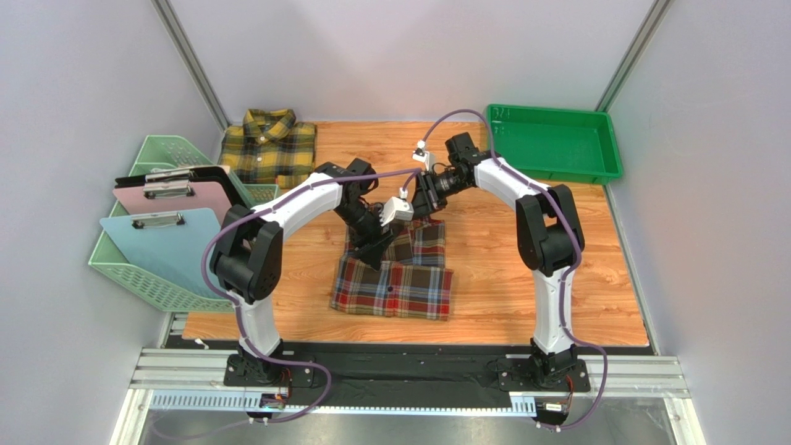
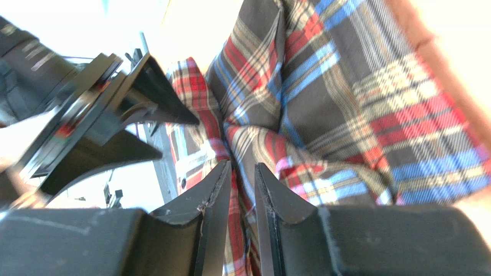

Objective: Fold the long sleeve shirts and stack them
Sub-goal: Fold the shirt

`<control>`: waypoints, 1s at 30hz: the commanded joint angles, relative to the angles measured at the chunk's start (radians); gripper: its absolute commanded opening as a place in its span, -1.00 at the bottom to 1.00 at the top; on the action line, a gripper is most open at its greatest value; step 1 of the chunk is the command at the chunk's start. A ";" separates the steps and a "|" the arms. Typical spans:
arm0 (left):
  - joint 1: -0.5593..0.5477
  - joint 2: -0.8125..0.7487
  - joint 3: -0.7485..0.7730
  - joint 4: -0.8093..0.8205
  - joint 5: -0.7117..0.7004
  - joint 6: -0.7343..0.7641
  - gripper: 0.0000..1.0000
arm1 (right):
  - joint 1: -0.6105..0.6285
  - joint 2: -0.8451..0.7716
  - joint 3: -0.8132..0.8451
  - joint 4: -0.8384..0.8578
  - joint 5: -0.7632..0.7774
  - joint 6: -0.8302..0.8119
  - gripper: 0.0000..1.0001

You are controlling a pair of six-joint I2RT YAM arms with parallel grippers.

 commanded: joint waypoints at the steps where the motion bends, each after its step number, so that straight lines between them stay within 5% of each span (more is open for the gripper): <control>1: 0.000 -0.056 -0.028 0.135 0.003 0.022 0.35 | 0.028 0.031 0.066 0.053 -0.037 0.033 -0.45; 16: -0.051 0.015 -0.089 0.148 -0.026 0.126 0.32 | 0.086 0.201 0.094 0.084 -0.035 0.021 -0.49; 19: -0.057 0.013 -0.119 0.141 -0.009 0.116 0.13 | 0.089 0.201 0.065 0.079 -0.034 0.000 -0.51; 27: -0.126 -0.100 -0.220 0.137 0.043 0.042 -0.94 | 0.131 0.138 -0.065 0.050 -0.050 -0.079 -0.53; 30: -0.126 -0.155 -0.235 0.134 0.063 -0.016 -1.00 | 0.150 0.097 -0.133 0.047 -0.061 -0.111 -0.53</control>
